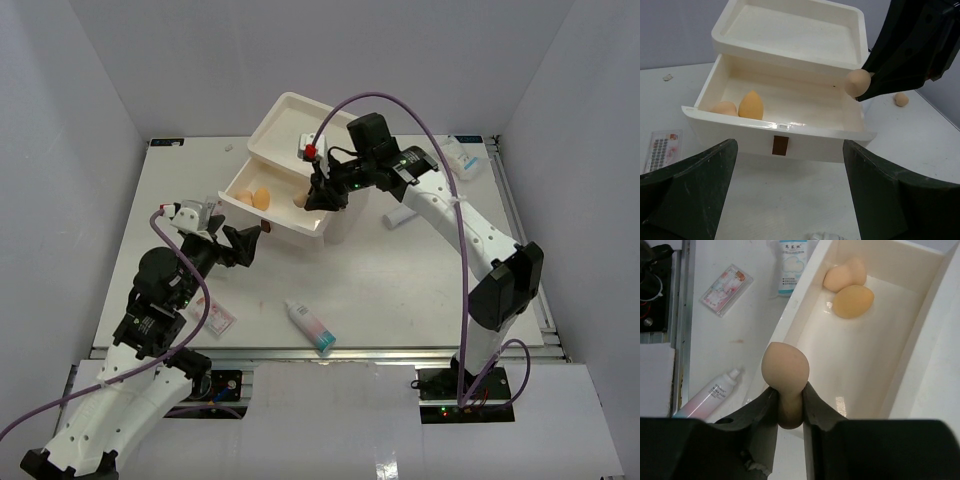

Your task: Organize the makeup

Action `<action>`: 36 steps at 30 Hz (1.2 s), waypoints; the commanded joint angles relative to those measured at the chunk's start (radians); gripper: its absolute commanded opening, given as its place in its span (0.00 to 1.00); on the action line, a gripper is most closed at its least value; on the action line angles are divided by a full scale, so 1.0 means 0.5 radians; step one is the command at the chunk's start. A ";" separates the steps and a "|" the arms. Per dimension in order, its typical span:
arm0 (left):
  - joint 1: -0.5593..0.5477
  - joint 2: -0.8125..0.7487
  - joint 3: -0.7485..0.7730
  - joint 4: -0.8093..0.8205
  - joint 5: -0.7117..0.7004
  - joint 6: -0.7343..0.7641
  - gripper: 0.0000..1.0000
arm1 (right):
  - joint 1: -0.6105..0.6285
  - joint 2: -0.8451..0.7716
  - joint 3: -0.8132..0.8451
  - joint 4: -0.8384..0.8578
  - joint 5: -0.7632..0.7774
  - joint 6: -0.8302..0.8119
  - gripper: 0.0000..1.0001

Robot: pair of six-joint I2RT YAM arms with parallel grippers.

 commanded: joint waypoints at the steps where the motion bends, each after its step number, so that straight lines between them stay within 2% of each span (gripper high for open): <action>1: 0.014 0.018 -0.010 0.003 -0.037 0.021 0.98 | 0.033 0.050 0.100 0.118 0.271 0.150 0.41; 3: 0.014 0.018 -0.010 0.002 -0.032 0.020 0.98 | 0.041 0.058 0.096 0.133 0.367 0.159 0.55; 6: 0.014 0.021 -0.010 0.003 -0.011 0.022 0.98 | 0.041 0.038 0.098 0.149 0.444 0.162 0.66; 13: 0.014 0.020 -0.010 0.000 0.028 0.017 0.98 | 0.041 -0.059 0.051 0.155 0.481 0.131 0.69; 18: 0.014 0.002 -0.007 -0.001 0.045 0.011 0.98 | -0.068 -0.310 0.004 0.097 0.405 0.028 0.68; 20: 0.014 -0.002 -0.007 -0.001 0.067 0.011 0.98 | -0.252 -0.392 -0.076 0.100 0.283 0.031 0.68; 22: 0.014 -0.002 -0.003 0.001 0.079 0.009 0.98 | -0.548 -0.518 -0.215 0.151 0.137 0.097 0.67; 25: 0.014 -0.004 0.000 0.002 0.158 0.002 0.98 | -0.940 -0.672 -0.573 0.298 0.053 0.205 0.66; 30: 0.014 -0.004 0.000 0.005 0.219 -0.005 0.98 | -1.275 -0.798 -1.046 0.649 0.345 0.473 0.64; 32: 0.014 -0.007 0.001 0.005 0.237 -0.007 0.98 | -1.463 -0.763 -1.185 0.759 0.571 0.701 0.63; 36: 0.014 -0.016 0.000 0.005 0.260 -0.011 0.98 | -1.594 -0.589 -1.290 0.842 0.932 1.119 0.63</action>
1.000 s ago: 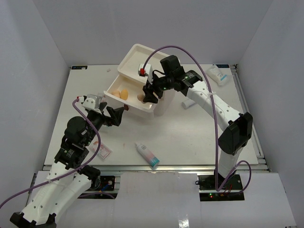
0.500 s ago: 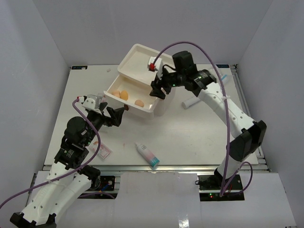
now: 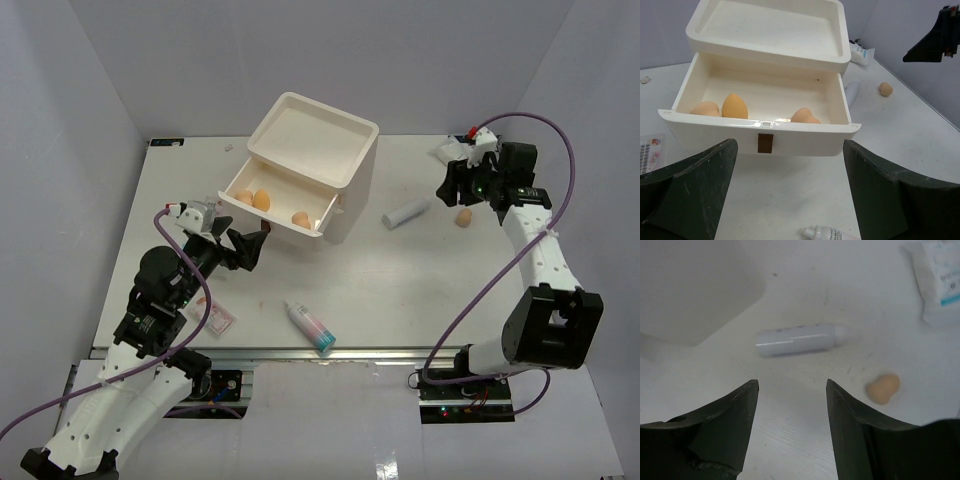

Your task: Organize the makeup

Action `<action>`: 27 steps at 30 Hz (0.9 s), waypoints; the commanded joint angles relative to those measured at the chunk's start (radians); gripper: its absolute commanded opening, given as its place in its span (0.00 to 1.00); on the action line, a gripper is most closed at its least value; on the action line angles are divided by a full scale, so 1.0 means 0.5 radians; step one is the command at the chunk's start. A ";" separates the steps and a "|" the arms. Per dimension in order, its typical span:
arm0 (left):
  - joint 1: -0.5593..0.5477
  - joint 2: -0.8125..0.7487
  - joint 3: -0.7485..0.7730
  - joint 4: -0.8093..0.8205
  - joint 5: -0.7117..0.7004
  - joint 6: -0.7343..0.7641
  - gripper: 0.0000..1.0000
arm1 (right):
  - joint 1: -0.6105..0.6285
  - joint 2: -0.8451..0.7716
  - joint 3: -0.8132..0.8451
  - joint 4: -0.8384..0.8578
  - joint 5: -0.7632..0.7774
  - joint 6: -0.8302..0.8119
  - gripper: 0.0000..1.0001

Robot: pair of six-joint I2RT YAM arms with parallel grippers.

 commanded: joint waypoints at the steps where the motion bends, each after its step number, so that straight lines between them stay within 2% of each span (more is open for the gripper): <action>1: 0.008 -0.026 -0.003 0.009 0.071 -0.009 0.98 | -0.137 0.167 -0.078 0.252 0.554 0.583 0.63; 5: 0.008 -0.034 -0.003 0.012 0.083 -0.010 0.98 | -0.143 0.362 -0.040 0.250 1.020 0.714 0.65; 9: 0.008 -0.033 -0.003 0.012 0.089 -0.009 0.98 | -0.151 0.545 0.053 0.228 1.222 0.777 0.66; 15: 0.008 -0.020 -0.003 0.015 0.093 -0.009 0.98 | -0.204 0.811 0.199 0.204 1.177 0.831 0.65; 24: 0.008 0.003 -0.004 0.012 0.089 -0.009 0.98 | -0.217 1.045 0.332 0.195 0.960 0.829 0.52; 27: 0.008 0.005 -0.003 0.012 0.086 -0.009 0.98 | -0.221 1.088 0.312 0.185 0.898 0.841 0.51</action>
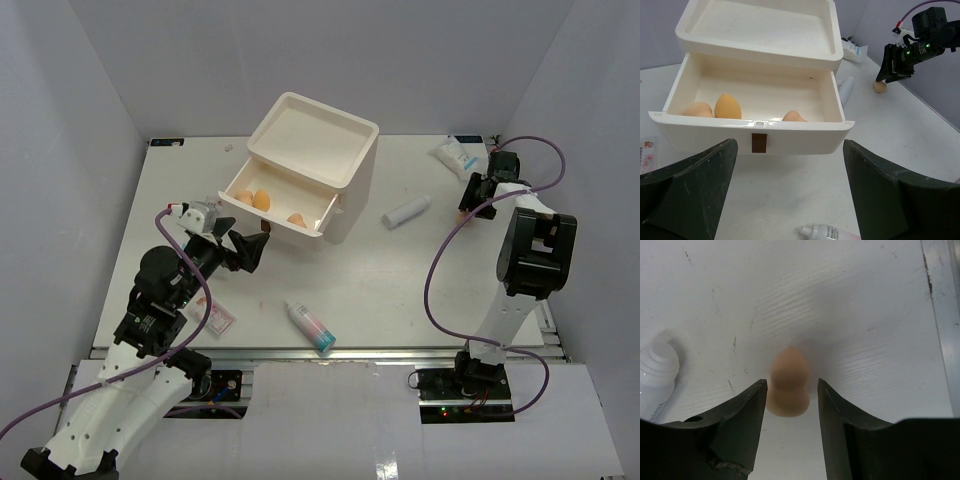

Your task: Organize the makeup

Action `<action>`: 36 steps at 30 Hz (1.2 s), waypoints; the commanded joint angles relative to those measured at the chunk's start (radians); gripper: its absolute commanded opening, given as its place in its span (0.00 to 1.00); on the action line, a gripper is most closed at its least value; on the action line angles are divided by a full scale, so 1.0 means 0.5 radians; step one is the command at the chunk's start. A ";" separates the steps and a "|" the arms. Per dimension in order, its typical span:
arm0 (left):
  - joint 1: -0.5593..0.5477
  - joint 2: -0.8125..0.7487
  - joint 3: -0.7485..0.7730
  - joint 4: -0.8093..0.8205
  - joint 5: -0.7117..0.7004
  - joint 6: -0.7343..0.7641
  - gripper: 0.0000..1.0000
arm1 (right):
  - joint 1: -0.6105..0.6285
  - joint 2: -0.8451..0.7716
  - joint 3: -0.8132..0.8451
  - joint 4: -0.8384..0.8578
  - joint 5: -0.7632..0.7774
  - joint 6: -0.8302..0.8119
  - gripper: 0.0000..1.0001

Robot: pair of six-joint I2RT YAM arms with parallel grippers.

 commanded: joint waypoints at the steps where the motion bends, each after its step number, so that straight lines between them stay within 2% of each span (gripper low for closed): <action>1: 0.008 0.007 -0.005 0.011 0.017 -0.008 0.98 | -0.016 0.052 0.055 0.026 -0.148 0.043 0.50; 9: 0.008 0.012 -0.003 0.011 0.017 -0.008 0.98 | -0.025 0.081 0.040 -0.043 -0.273 0.033 0.45; 11: 0.008 0.012 -0.003 0.009 0.018 -0.008 0.98 | -0.023 0.081 0.045 -0.059 -0.279 0.020 0.40; 18: 0.008 -0.001 -0.006 0.008 0.011 -0.008 0.98 | -0.022 0.019 0.013 -0.075 -0.357 -0.042 0.11; 21: 0.008 -0.004 -0.006 0.008 0.009 -0.010 0.98 | -0.025 -0.122 -0.011 -0.075 -0.482 -0.097 0.08; 24: 0.008 -0.004 -0.003 0.011 0.013 -0.014 0.98 | -0.014 -0.296 -0.048 -0.072 -0.733 -0.206 0.08; 26: 0.008 -0.007 -0.003 0.010 0.018 -0.013 0.98 | 0.011 -0.400 -0.061 -0.098 -0.980 -0.379 0.08; 31: 0.008 -0.013 -0.003 0.008 0.026 -0.017 0.98 | 0.166 -0.752 -0.035 -0.351 -1.946 -1.059 0.08; 33: 0.008 -0.013 -0.004 0.010 0.029 -0.014 0.98 | 0.388 -0.847 0.028 -0.504 -1.991 -1.281 0.08; 36: 0.008 -0.004 -0.006 0.008 0.029 -0.014 0.98 | 0.808 -0.998 0.142 -0.642 -1.864 -1.549 0.08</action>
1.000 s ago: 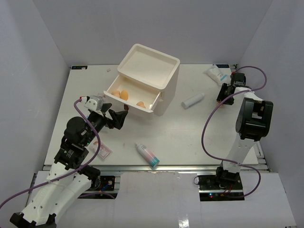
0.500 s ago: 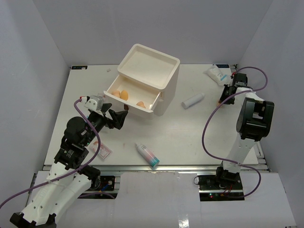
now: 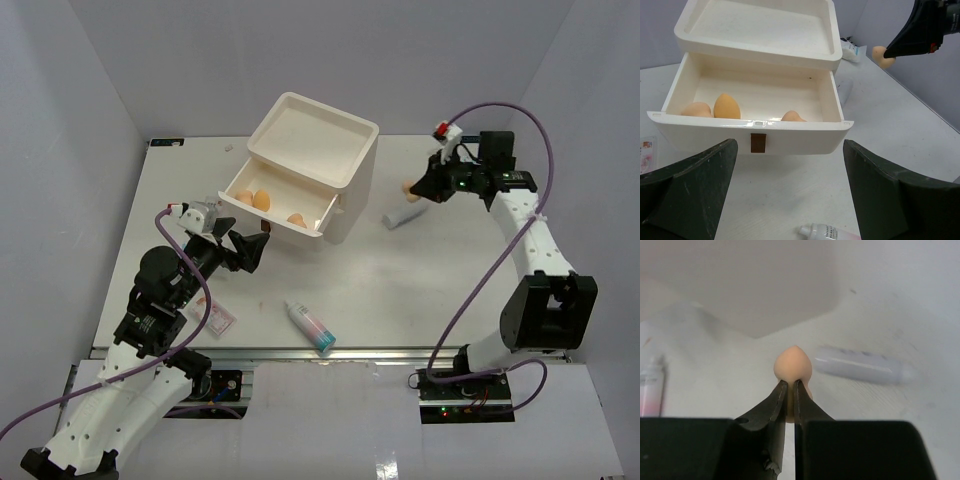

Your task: Organize the makeup

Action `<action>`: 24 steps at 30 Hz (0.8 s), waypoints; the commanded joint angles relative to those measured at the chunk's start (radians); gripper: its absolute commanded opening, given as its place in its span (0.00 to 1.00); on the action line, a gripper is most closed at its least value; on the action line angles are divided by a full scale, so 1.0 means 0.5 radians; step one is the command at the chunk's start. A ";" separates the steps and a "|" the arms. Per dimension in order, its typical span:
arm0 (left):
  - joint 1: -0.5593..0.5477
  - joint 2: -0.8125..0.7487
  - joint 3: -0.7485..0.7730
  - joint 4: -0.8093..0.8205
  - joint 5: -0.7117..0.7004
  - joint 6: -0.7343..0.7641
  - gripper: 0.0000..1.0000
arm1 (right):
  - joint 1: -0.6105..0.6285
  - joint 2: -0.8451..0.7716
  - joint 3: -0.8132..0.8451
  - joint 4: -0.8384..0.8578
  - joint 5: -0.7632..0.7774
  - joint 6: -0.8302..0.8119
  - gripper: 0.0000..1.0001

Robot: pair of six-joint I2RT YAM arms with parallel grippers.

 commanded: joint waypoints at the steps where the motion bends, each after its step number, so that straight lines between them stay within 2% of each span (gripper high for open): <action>1: 0.008 -0.006 -0.006 0.011 0.021 -0.008 0.98 | 0.471 -0.180 0.156 -0.282 -0.265 -0.590 0.08; 4: 0.008 -0.009 -0.009 0.009 0.012 -0.011 0.98 | 0.846 -0.150 0.360 -0.380 -0.239 -0.675 0.08; 8: 0.008 0.005 -0.012 0.011 0.004 -0.011 0.98 | 1.007 0.092 0.680 -0.498 -0.163 -0.705 0.08; 13: 0.008 0.025 -0.017 0.008 -0.018 -0.011 0.98 | 1.243 0.267 0.907 -0.483 -0.035 -0.637 0.08; 16: 0.008 0.034 -0.018 0.008 -0.037 -0.008 0.98 | 1.360 0.342 0.923 -0.325 0.238 -0.464 0.08; 21: 0.008 0.058 -0.015 0.003 -0.040 -0.008 0.98 | 1.434 0.488 0.950 -0.188 0.626 -0.292 0.16; 24: 0.008 0.070 -0.018 0.005 -0.043 -0.010 0.98 | 1.436 0.553 0.986 -0.166 0.746 -0.252 0.28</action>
